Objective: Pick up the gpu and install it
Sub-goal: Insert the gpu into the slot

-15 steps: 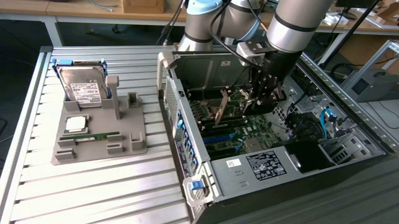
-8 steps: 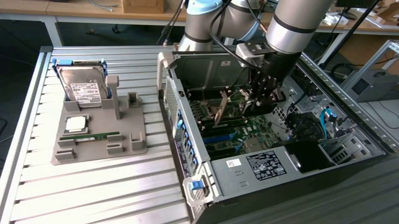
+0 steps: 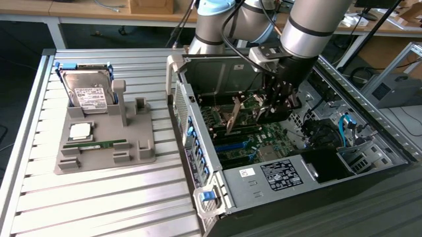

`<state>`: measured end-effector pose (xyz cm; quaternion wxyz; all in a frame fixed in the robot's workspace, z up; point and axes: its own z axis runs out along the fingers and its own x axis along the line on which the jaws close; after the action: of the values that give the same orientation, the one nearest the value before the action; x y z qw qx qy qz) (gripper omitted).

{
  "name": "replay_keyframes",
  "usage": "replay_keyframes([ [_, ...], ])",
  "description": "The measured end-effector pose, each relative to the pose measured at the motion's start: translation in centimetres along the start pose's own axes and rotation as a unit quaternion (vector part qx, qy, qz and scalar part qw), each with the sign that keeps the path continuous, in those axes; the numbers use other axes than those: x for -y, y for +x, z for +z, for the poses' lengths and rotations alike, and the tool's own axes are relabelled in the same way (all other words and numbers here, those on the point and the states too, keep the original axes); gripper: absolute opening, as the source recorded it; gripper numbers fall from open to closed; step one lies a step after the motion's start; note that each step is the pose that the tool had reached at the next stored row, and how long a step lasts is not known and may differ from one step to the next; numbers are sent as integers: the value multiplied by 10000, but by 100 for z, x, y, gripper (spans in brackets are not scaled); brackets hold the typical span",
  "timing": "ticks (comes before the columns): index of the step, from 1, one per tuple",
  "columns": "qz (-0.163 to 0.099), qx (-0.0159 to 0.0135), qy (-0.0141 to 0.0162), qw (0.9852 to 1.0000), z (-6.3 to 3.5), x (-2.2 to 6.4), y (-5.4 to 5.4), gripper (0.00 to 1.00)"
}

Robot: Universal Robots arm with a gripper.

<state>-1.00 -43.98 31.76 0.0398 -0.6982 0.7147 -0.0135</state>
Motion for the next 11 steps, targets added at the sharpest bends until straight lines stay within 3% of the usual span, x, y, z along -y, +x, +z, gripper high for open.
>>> replay_keyframes([
  [11,0,0,0,10000,25,-8,11,27],
])
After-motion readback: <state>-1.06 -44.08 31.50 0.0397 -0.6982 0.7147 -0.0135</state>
